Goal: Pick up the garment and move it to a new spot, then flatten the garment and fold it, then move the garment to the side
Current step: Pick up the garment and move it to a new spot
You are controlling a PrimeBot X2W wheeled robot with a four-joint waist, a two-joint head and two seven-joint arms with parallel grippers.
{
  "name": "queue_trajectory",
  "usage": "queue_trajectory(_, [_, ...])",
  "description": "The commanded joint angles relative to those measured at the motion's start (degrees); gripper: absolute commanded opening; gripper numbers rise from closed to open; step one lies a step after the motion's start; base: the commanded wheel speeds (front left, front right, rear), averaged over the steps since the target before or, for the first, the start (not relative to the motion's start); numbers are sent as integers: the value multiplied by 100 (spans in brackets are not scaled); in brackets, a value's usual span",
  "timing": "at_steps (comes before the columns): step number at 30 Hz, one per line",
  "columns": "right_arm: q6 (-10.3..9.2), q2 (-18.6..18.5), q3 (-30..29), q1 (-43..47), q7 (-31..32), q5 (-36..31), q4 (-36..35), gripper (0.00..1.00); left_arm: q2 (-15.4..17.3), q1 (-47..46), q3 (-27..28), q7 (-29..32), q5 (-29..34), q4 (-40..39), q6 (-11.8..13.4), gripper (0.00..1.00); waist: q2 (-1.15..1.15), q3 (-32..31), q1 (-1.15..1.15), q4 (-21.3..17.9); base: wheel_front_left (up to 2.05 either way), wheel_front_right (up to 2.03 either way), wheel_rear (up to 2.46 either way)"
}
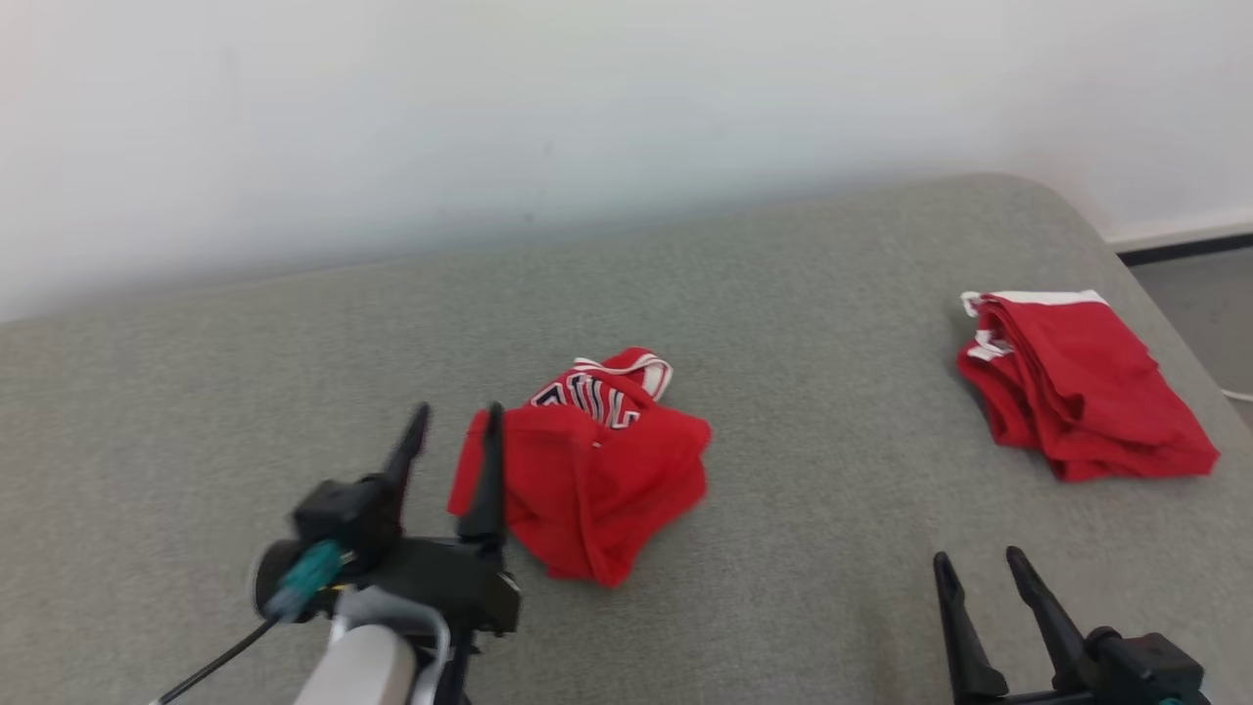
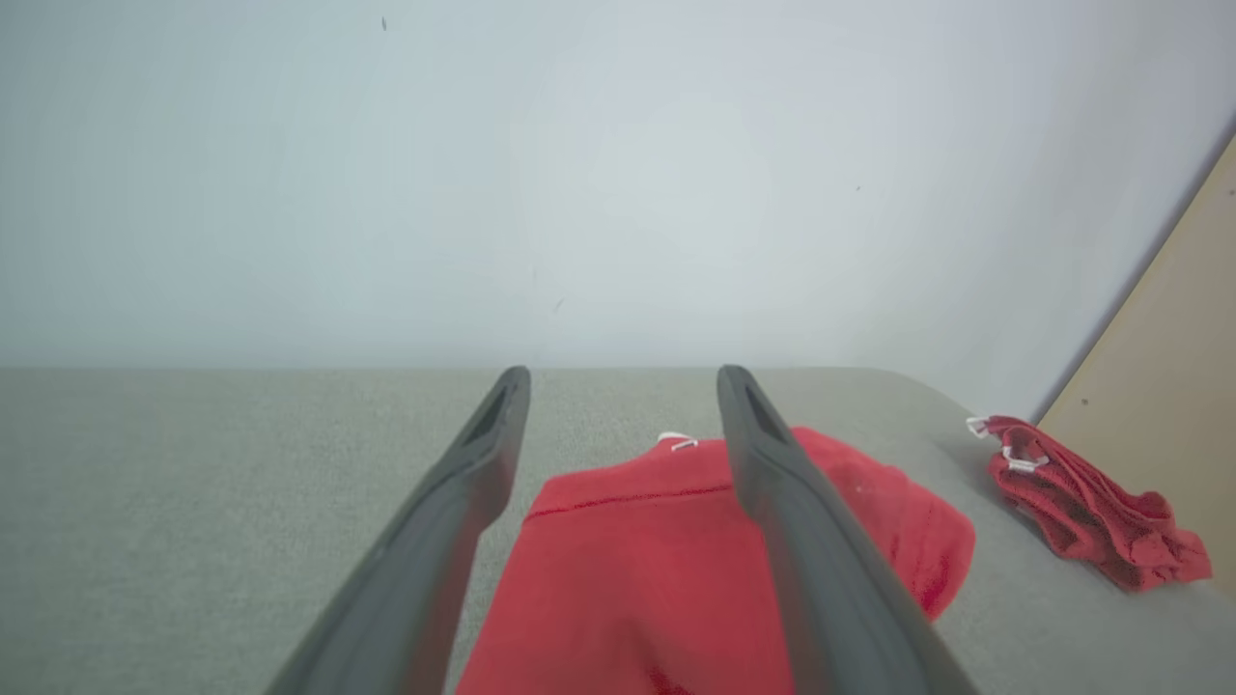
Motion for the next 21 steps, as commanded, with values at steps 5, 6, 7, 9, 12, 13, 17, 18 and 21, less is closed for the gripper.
queue_trajectory(5, [-14, 9, -268, 179, -4, -27, -114, 100, 8, 1088, 632, -29, 717, -1304, 25, 100, 0, -193, 0, 452, 0, 0, 0])
queue_trajectory(6, [-14, 29, -319, 197, -6, -39, -138, 100, 10, 1274, 767, -30, 839, -1518, 9, 100, 0, -205, 0, 518, 0, 0, 0])
queue_trajectory(7, [-14, 39, -399, 225, -15, -49, -161, 100, -10, 1458, 903, -30, 956, -1717, -7, 100, 0, -224, 0, 600, 0, 0, 0])
queue_trajectory(9, [-14, 54, -460, 285, -16, -59, -180, 100, -46, 1874, 1151, -30, 1154, -2027, -59, 100, 0, -268, 0, 724, 0, 0, 0])
queue_trajectory(12, [-14, 58, -529, 397, -18, -63, -180, 100, -80, 2315, 1456, -31, 1439, -2284, -184, 100, 0, -335, 0, 886, 0, 0, 0])
queue_trajectory(13, [-14, 51, -538, 422, -31, -61, -167, 100, -85, 2435, 1540, -31, 1497, -2324, -235, 100, 0, -358, 0, 935, 0, 0, 0])
queue_trajectory(17, [-14, 51, -585, 555, -57, -79, -123, 100, -104, 2776, 1724, -32, 1800, -2304, -475, 100, 0, -446, 0, 1125, 0, 0, 0])
queue_trajectory(18, [-14, 56, -587, 591, -72, -83, -111, 100, -104, 2820, 1747, -32, 1884, -2291, -526, 100, 0, -462, 0, 1166, 0, 0, 0])
queue_trajectory(21, [-14, 64, -565, 665, -93, -75, -46, 100, -106, 2957, 1776, -32, 2058, -2204, -653, 100, 0, -500, 0, 1248, 0, 0, 0])
